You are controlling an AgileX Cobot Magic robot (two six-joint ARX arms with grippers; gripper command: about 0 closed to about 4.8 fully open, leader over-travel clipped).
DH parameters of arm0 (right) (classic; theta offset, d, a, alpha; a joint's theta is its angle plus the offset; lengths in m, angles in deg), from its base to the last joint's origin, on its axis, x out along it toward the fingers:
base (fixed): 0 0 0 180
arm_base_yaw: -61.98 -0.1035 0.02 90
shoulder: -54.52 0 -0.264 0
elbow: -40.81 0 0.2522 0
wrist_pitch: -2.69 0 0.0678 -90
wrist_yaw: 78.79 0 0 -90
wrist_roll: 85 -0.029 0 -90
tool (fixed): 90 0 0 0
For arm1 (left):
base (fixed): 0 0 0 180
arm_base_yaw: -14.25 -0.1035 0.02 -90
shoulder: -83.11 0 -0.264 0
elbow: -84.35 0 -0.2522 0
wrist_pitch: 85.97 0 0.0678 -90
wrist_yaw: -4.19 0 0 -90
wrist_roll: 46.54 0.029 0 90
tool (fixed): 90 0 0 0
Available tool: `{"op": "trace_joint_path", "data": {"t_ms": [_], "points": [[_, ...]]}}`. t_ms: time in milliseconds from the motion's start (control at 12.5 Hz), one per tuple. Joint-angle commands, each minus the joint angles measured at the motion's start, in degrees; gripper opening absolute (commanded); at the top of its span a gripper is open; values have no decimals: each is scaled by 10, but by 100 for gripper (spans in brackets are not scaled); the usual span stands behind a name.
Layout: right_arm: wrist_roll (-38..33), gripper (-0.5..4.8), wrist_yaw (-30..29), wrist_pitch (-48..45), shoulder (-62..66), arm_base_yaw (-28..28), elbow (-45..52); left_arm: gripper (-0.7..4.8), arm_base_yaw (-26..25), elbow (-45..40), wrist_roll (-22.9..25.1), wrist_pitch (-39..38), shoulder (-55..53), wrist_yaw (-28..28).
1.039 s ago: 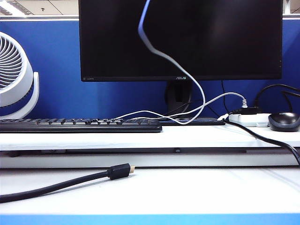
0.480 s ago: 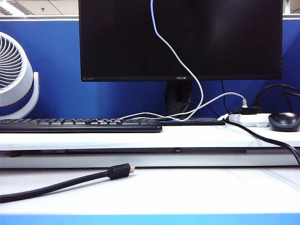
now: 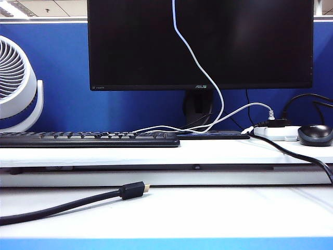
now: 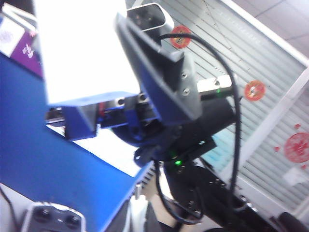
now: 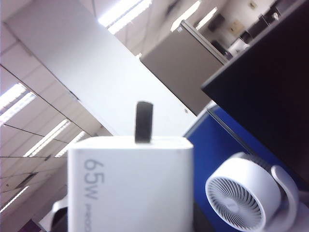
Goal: Pick up the Type-C charging cable and the charging base, insert one end of the Type-C charger into the corresponding slot on the base, and finally place the plugged-in charger back on the table.
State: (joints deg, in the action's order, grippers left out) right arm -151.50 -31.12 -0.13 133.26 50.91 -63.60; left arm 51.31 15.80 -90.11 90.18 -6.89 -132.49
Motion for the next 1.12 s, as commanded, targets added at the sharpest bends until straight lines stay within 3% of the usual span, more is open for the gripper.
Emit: {"op": "trace_joint_path", "data": {"t_ms": [80, 320, 720, 959, 1119], "points": [[5, -5, -27, 18, -2, -13, -3, -6, 1, 2, -70, 45, 3, -20], [-5, -5, -42, 4, -2, -45, -3, -6, 1, 2, -96, 54, -5, -9], [-25, -5, -69, -25, -5, -46, -3, -6, -3, 1, -96, 56, -6, 3], [6, -5, -73, 5, -4, -46, -3, -6, -6, 1, -105, 65, -6, 4], [23, -5, -78, 5, -4, -49, -3, -6, -6, 1, -111, 70, -6, 45]]}}
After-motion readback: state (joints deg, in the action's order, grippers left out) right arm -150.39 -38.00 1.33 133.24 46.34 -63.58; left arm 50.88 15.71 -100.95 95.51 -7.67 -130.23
